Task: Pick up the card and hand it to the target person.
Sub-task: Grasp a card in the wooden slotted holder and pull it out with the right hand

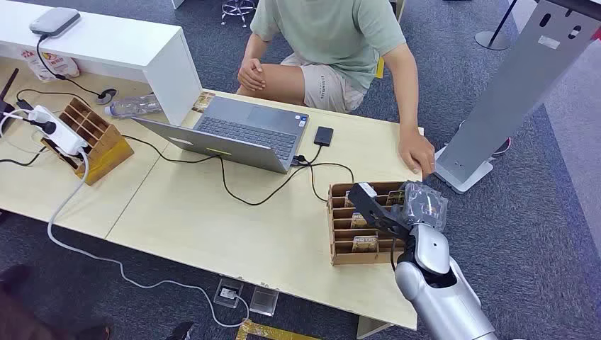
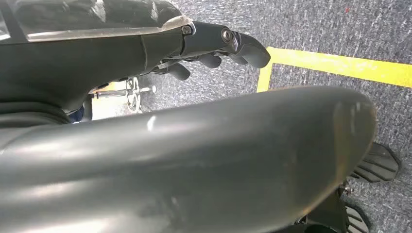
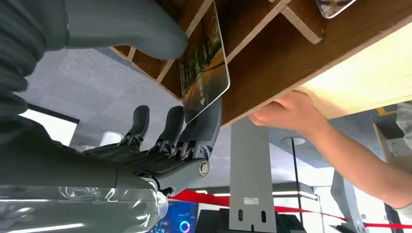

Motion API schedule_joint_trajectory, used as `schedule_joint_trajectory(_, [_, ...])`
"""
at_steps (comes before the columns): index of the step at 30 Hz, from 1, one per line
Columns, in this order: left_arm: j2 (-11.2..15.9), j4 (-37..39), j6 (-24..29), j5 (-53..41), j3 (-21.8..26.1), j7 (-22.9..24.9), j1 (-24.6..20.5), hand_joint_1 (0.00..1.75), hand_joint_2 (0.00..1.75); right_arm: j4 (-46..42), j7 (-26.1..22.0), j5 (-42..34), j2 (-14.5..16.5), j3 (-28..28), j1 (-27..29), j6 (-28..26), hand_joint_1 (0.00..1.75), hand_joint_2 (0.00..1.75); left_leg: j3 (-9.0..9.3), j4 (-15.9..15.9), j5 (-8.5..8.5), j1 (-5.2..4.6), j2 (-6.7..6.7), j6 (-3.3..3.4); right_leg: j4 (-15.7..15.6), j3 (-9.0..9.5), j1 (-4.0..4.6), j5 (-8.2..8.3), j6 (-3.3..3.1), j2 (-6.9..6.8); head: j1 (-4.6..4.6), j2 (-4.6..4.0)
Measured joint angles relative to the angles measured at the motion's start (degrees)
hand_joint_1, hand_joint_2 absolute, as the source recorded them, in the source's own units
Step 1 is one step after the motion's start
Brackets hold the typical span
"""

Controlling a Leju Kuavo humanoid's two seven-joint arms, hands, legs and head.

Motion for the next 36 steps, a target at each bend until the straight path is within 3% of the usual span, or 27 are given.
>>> schedule_joint_trajectory(6, [0.0,0.0,0.0,0.13,-0.02,-0.07,0.0,0.0,0.0,0.01,-0.12,-0.41,0.02,0.0,-0.04,-0.02,1.3,1.75,0.01,0.0,0.0,0.0,0.0,0.0,0.0,0.01,0.0,0.0,0.0,0.0,0.0,0.0])
schedule_joint_trajectory(13, [0.0,0.0,-0.03,0.45,-0.02,-0.72,0.0,0.0,0.0,0.03,-0.16,-0.77,0.0,0.0,-0.04,-0.06,1.7,1.75,0.02,0.0,0.0,0.0,0.0,0.0,0.0,0.01,0.0,0.0,0.0,0.0,0.0,0.0])
schedule_joint_trajectory(36, [0.0,0.0,0.0,1.22,-0.97,-0.93,0.01,0.0,0.0,-1.91,0.16,-1.11,-0.23,0.0,0.54,-0.68,1.69,1.75,0.03,0.0,0.01,0.0,0.0,-0.01,0.01,0.01,0.0,0.0,0.0,0.0,0.01,0.0])
